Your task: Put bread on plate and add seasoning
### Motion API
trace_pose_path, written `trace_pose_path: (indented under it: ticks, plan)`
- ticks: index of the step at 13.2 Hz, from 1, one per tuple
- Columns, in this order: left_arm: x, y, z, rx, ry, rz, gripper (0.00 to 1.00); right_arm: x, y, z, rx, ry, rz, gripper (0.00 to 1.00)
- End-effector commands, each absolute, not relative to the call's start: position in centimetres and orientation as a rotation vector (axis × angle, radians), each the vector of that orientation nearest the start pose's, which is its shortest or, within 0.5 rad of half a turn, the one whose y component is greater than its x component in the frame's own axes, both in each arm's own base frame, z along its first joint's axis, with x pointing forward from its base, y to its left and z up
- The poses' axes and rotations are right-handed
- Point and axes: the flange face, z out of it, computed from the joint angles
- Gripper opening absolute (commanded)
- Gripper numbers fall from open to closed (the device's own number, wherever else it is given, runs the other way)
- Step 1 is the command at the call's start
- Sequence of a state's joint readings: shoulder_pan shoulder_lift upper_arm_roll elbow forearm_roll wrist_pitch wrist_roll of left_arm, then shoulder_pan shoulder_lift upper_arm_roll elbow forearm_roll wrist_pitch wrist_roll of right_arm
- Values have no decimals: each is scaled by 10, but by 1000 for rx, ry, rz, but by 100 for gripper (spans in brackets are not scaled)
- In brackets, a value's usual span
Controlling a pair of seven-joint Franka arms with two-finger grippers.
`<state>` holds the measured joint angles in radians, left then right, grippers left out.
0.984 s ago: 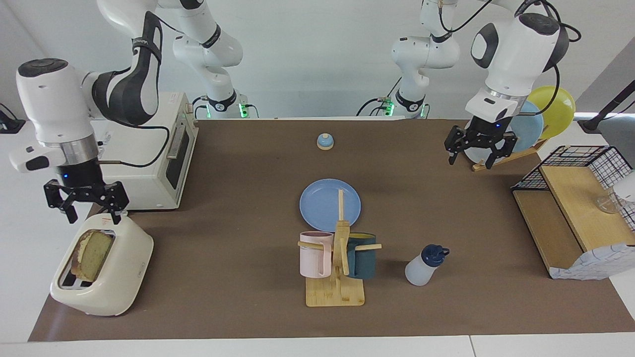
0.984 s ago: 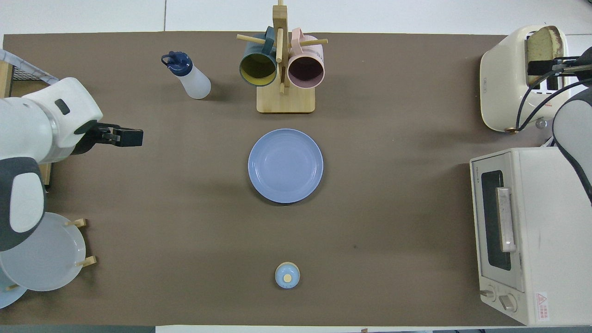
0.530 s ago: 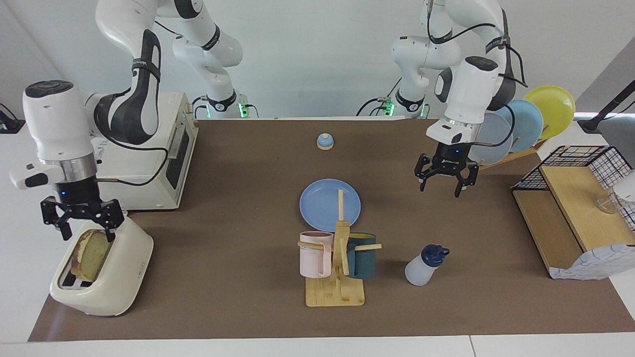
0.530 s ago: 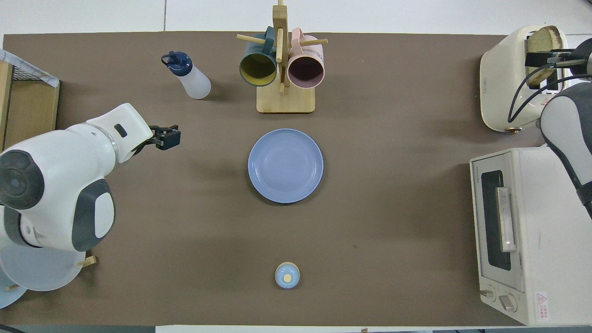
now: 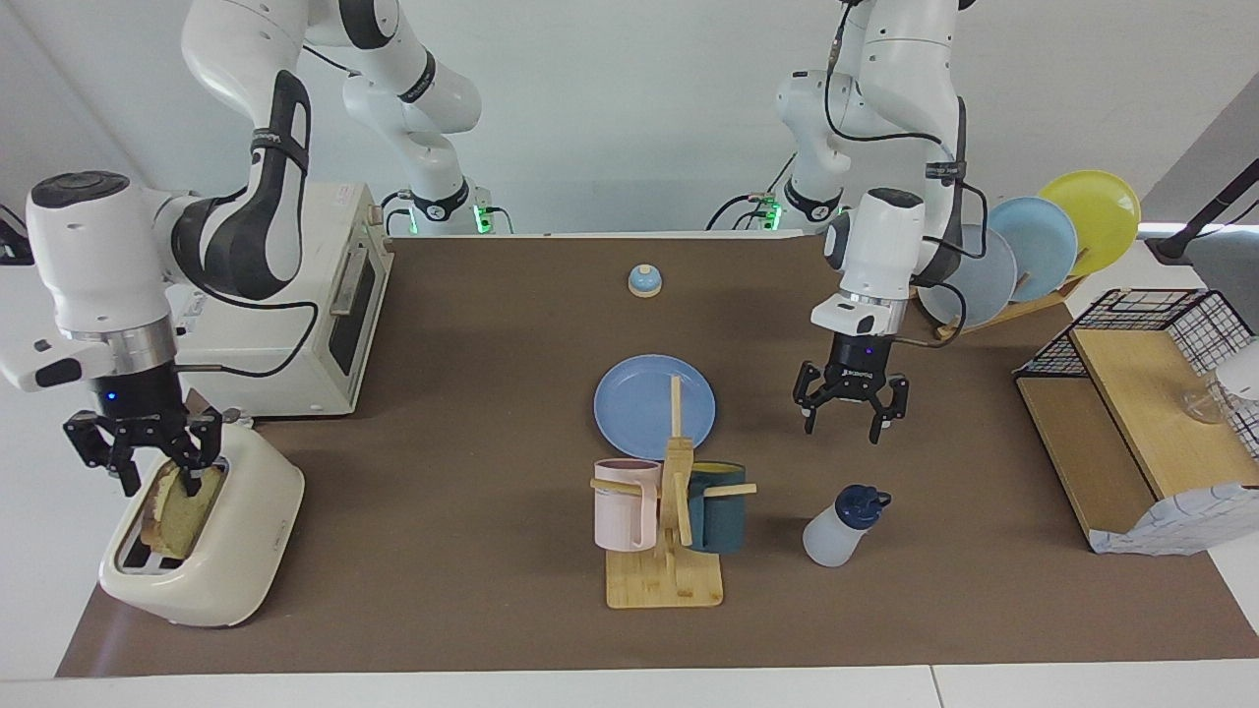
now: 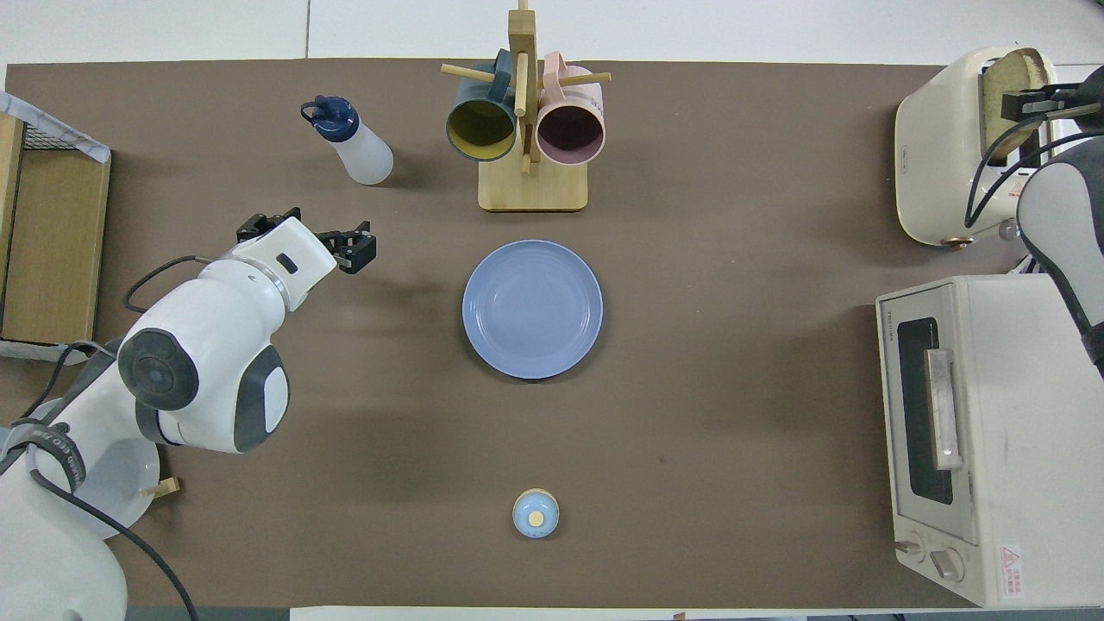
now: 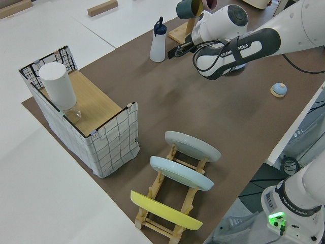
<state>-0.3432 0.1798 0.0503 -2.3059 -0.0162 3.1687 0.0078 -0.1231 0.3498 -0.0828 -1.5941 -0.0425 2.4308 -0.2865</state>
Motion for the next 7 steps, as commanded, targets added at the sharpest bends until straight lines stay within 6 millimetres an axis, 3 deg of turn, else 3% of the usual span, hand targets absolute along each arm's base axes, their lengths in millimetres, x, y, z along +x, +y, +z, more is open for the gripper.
trace_pose_path:
  ticks: [1, 3, 5, 7]
  plan:
    - [548, -176, 325, -3000, 430, -1173, 100, 705, -123, 499, -3280, -325, -710, 0]
    - [548, -178, 314, -2984, 418, -1233, 100, 718, -97, 511, -3289, -402, -697, 0]
    - [546, -188, 301, -2988, 415, -1244, 100, 722, -97, 529, -3330, -419, -629, 0]
    - [541, -206, 281, -3001, 338, -1294, 100, 718, -83, 542, -3325, -447, -614, 0]
